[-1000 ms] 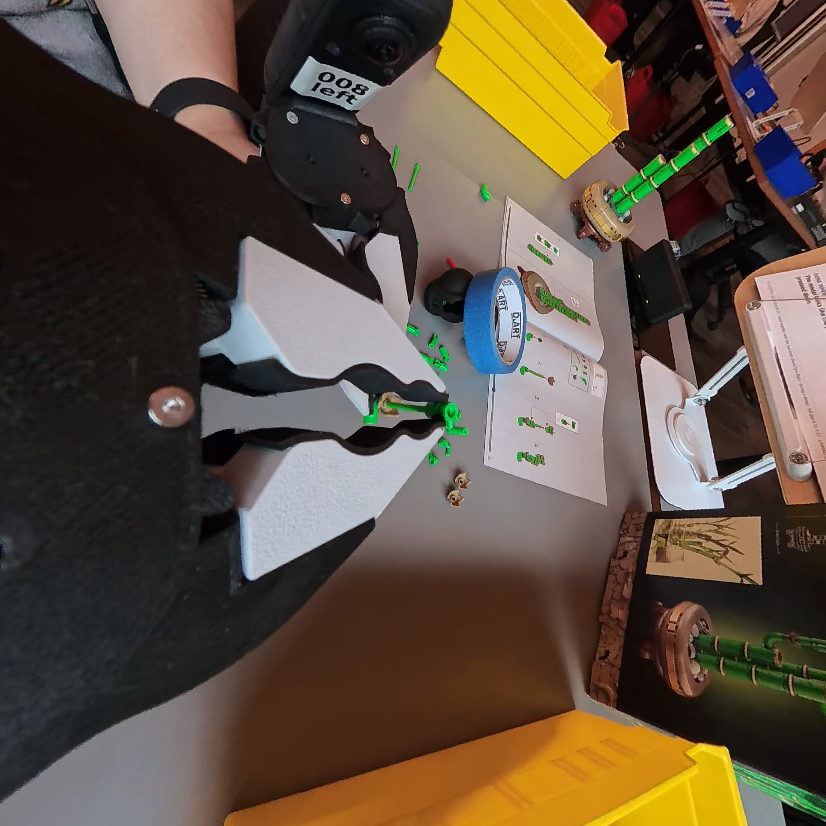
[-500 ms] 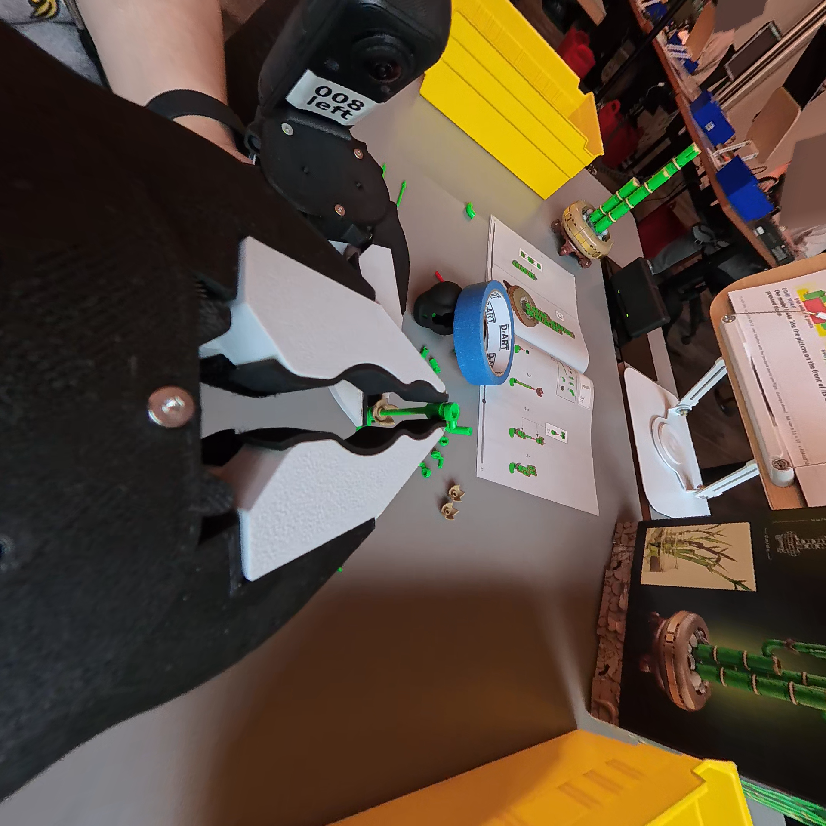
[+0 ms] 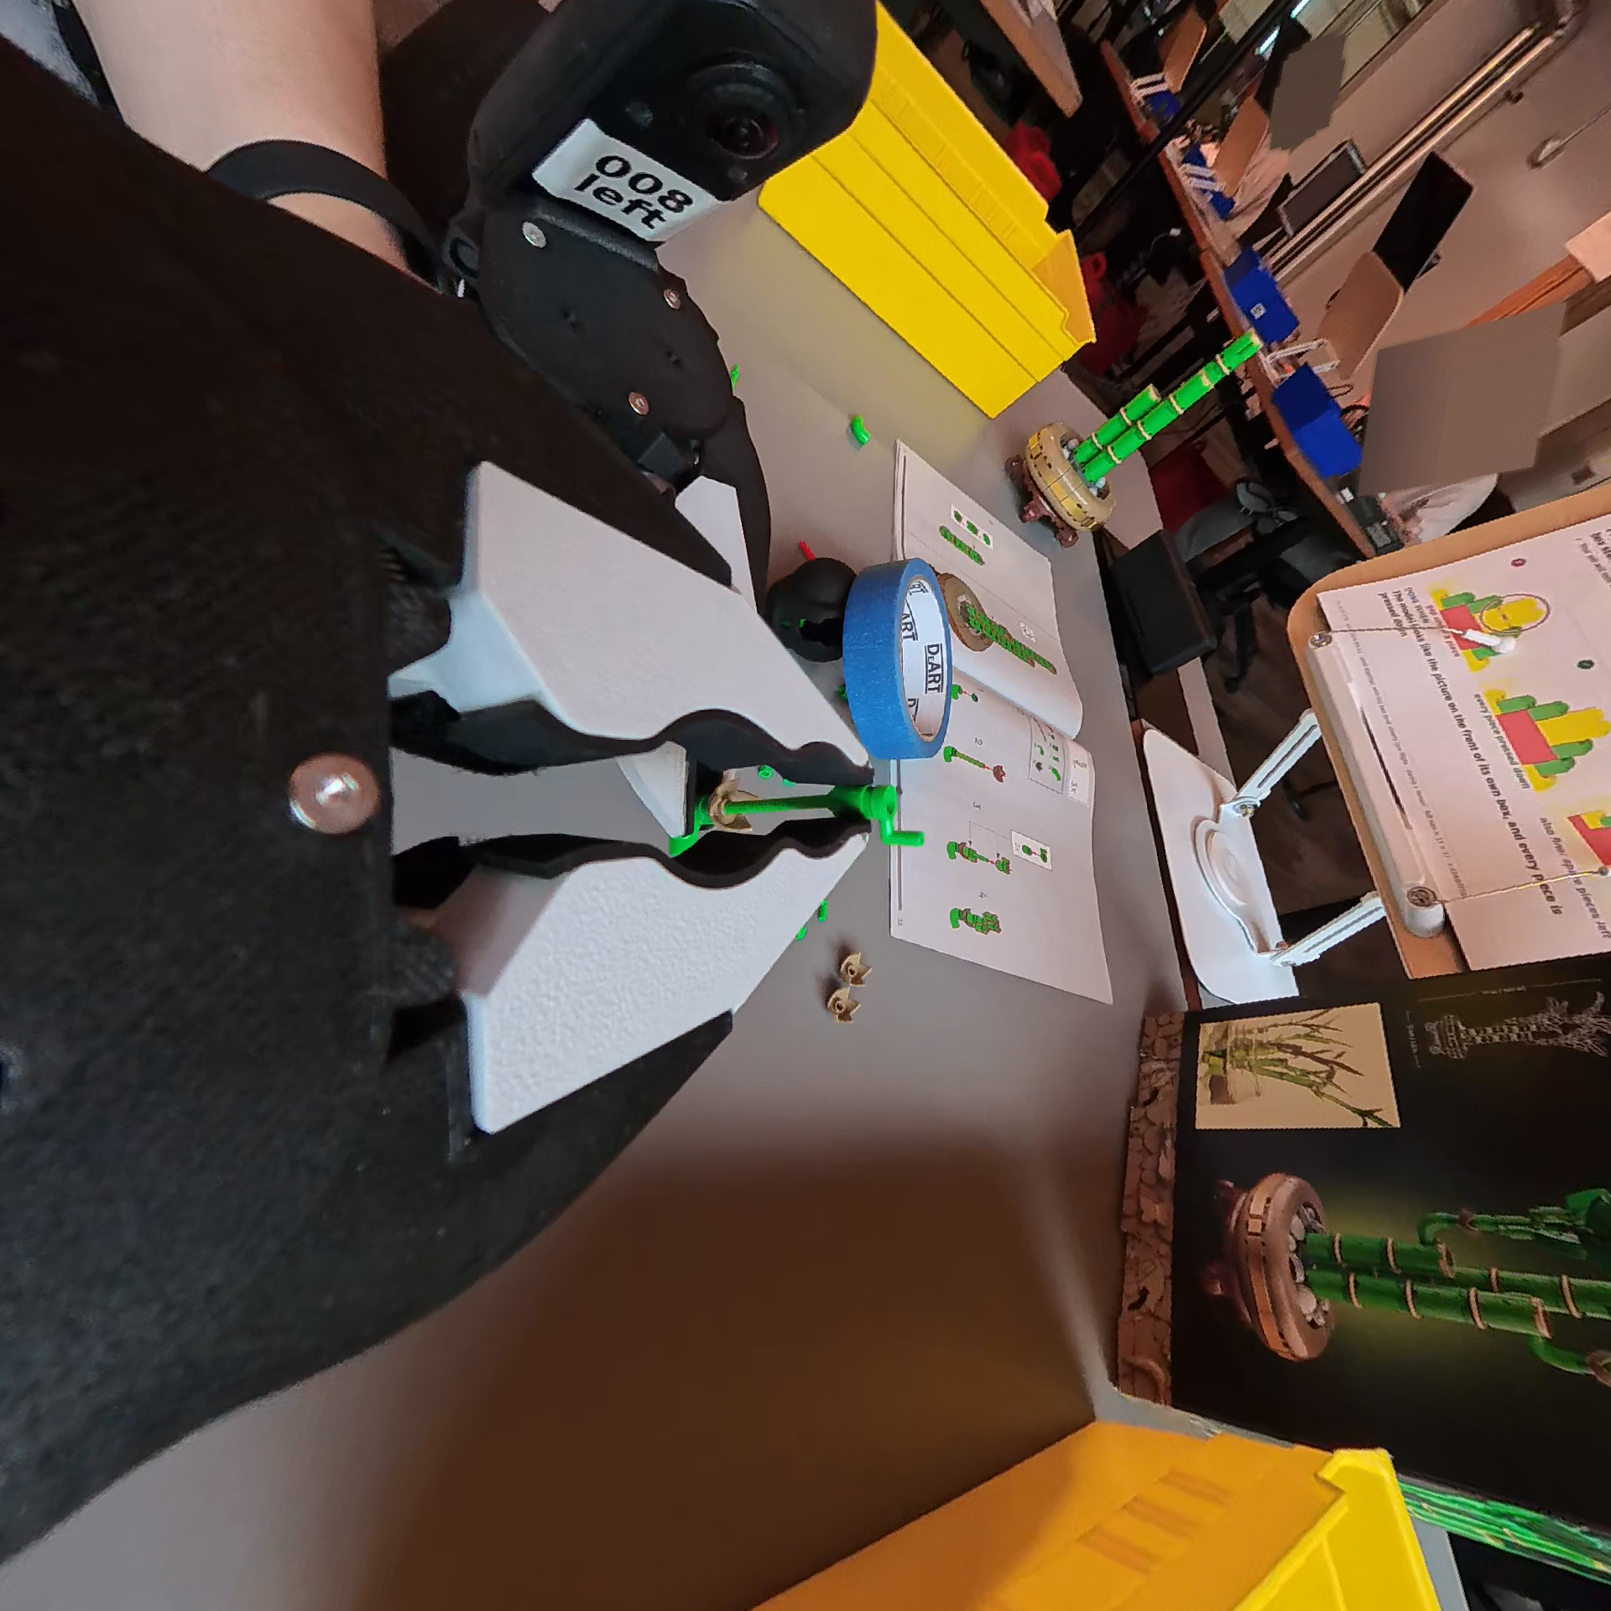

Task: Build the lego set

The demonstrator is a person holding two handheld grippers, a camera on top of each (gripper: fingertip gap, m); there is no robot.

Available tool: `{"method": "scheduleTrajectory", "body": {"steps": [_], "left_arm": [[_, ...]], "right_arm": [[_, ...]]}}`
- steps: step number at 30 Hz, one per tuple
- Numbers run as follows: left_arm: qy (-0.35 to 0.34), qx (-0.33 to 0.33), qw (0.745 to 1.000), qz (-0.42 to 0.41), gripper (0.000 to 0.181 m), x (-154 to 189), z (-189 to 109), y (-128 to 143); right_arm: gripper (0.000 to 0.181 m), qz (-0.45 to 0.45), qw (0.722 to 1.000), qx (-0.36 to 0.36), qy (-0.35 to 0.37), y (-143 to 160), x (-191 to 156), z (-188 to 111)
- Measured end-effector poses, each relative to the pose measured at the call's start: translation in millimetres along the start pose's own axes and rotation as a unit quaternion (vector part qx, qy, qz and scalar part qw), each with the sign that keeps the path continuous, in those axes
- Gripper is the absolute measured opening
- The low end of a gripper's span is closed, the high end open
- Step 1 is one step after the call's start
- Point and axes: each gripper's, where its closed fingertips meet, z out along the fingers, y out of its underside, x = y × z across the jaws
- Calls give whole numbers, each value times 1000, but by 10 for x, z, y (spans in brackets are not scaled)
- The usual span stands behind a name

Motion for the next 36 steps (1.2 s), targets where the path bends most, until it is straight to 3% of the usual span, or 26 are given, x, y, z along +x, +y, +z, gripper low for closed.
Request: {"method": "scheduleTrajectory", "body": {"steps": [36], "left_arm": [[2,1,999,-41,6,-60,-10,5]], "right_arm": [[5,-30,993,102,-46,-22,-93,104]]}}
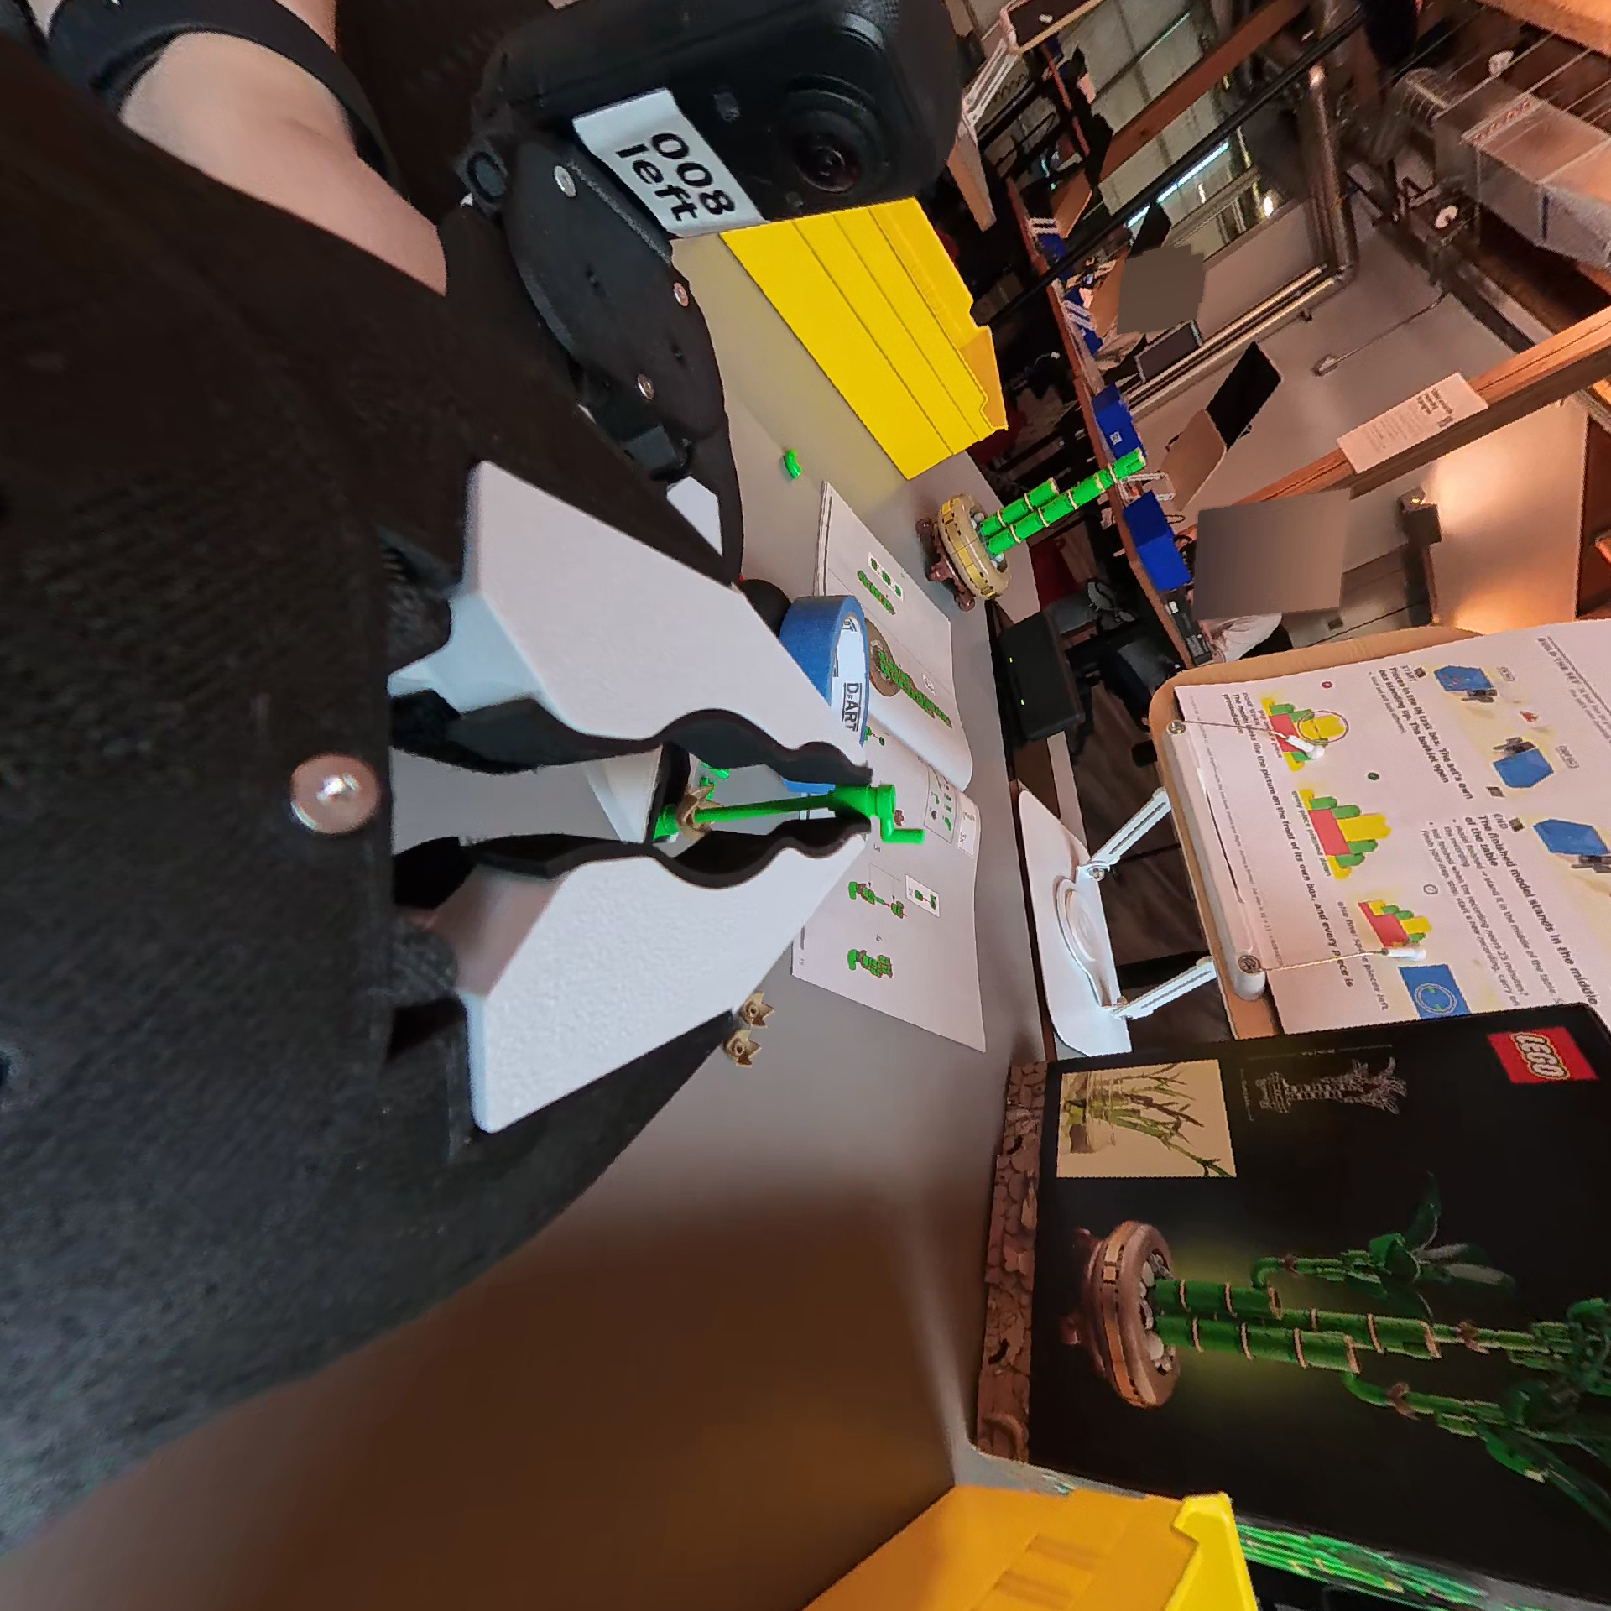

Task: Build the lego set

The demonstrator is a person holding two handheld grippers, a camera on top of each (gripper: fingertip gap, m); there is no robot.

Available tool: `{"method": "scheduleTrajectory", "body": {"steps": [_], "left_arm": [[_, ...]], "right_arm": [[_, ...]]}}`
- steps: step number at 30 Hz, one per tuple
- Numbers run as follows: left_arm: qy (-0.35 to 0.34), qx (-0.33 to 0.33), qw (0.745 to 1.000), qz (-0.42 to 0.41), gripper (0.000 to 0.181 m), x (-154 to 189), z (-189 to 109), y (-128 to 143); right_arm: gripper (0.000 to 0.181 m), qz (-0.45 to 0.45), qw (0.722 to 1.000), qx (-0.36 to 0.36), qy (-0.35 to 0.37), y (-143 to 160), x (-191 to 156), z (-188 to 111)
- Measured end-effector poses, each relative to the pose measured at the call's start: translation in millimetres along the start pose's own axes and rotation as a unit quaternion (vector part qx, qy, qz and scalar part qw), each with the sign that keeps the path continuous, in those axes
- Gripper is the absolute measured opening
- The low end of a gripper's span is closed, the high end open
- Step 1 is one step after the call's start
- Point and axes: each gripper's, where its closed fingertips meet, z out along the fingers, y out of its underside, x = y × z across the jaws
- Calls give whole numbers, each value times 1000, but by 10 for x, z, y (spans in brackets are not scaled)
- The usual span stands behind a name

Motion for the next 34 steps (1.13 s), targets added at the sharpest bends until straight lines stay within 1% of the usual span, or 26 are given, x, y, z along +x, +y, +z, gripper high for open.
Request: {"method": "scheduleTrajectory", "body": {"steps": [5,12,26,34], "left_arm": [[-5,-11,1000,-1,5,-13,8,29],[-8,-30,1000,3,6,-16,30,79],[2,-61,998,-11,5,-11,74,161],[14,-77,997,-28,5,-1,88,209]], "right_arm": [[5,11,1000,21,-12,14,48,-12],[5,59,996,52,-36,50,132,-46],[5,166,983,42,-60,151,299,-10],[5,148,987,30,-50,207,298,26]]}}
